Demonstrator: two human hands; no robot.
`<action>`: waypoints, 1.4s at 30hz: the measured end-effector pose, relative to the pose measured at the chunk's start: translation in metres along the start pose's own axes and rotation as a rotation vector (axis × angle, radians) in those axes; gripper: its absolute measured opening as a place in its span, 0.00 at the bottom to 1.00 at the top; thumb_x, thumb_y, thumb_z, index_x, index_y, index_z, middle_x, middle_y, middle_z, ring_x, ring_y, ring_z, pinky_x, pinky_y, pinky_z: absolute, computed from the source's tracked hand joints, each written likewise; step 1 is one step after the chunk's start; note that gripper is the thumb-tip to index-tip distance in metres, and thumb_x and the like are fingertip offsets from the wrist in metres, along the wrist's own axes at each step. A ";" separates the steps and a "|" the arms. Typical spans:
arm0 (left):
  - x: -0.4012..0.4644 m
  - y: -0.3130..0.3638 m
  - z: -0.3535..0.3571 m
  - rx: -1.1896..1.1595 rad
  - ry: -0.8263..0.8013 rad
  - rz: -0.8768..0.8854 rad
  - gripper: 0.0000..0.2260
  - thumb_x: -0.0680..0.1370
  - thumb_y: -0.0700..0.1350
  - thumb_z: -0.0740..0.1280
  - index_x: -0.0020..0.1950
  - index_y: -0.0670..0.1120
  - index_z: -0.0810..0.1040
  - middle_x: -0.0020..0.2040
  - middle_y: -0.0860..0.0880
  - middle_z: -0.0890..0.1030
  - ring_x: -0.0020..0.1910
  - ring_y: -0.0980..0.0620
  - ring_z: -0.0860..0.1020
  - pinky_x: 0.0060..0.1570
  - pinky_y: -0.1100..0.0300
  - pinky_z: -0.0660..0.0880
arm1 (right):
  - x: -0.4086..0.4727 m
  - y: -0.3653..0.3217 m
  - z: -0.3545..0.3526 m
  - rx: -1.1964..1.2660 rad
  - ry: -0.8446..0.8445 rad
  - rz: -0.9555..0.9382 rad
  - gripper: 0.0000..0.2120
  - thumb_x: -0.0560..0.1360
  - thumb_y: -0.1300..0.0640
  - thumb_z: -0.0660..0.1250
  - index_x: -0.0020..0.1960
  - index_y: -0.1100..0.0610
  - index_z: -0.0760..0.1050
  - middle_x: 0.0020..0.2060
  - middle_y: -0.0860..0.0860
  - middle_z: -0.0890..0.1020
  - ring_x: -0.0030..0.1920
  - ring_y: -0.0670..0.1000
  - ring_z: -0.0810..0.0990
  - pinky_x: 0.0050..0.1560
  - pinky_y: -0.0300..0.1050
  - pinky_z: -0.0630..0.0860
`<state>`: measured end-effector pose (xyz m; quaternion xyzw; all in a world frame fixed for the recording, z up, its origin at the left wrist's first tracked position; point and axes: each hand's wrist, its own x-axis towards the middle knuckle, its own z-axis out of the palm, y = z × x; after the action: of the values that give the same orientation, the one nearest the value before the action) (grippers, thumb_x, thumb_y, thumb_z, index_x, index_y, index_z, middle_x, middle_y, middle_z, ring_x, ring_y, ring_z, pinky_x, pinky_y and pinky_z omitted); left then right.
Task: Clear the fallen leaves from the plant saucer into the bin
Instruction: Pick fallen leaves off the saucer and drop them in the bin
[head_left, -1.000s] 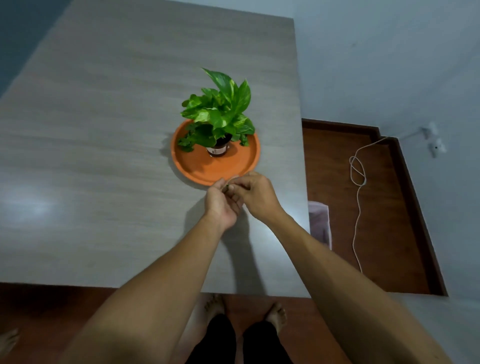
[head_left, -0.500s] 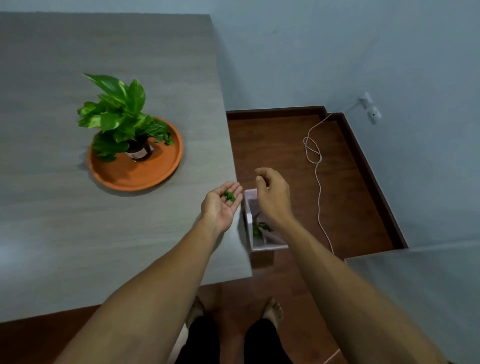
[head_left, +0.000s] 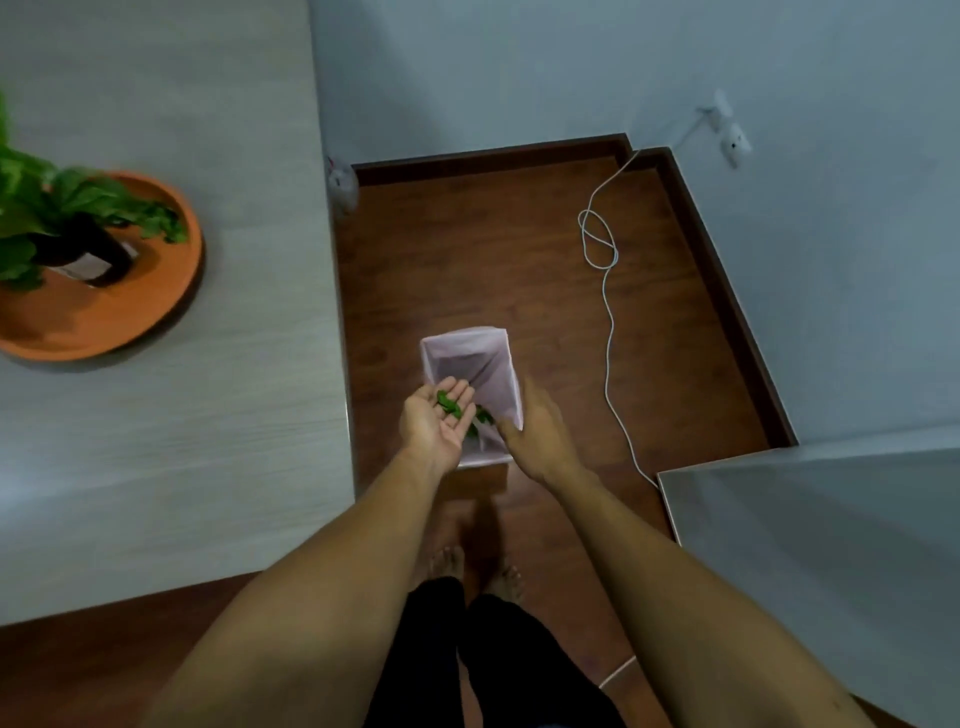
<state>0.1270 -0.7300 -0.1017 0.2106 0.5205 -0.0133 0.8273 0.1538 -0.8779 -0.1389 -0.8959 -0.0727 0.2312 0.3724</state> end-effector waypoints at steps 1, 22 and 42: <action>0.014 -0.010 0.000 0.012 0.014 -0.002 0.15 0.84 0.45 0.57 0.63 0.38 0.76 0.67 0.39 0.78 0.67 0.43 0.77 0.68 0.50 0.71 | 0.005 0.014 0.007 0.001 -0.004 0.015 0.29 0.73 0.45 0.66 0.71 0.52 0.66 0.64 0.54 0.77 0.63 0.56 0.77 0.59 0.52 0.77; 0.292 -0.123 -0.064 0.384 0.079 0.045 0.18 0.83 0.57 0.54 0.51 0.51 0.81 0.44 0.50 0.87 0.46 0.51 0.80 0.46 0.55 0.75 | 0.113 0.247 0.195 -0.103 -0.110 0.084 0.56 0.71 0.57 0.76 0.80 0.64 0.36 0.81 0.56 0.39 0.79 0.50 0.38 0.80 0.50 0.47; 0.038 0.011 0.018 1.182 0.094 0.550 0.21 0.75 0.50 0.69 0.68 0.47 0.79 0.62 0.47 0.83 0.62 0.45 0.80 0.63 0.54 0.76 | 0.031 0.009 0.002 -0.222 -0.022 -0.061 0.18 0.75 0.59 0.61 0.64 0.59 0.70 0.58 0.59 0.75 0.57 0.63 0.75 0.52 0.59 0.77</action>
<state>0.1622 -0.7188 -0.1244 0.7559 0.3882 -0.0759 0.5218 0.1796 -0.8738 -0.1573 -0.9264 -0.1293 0.2200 0.2769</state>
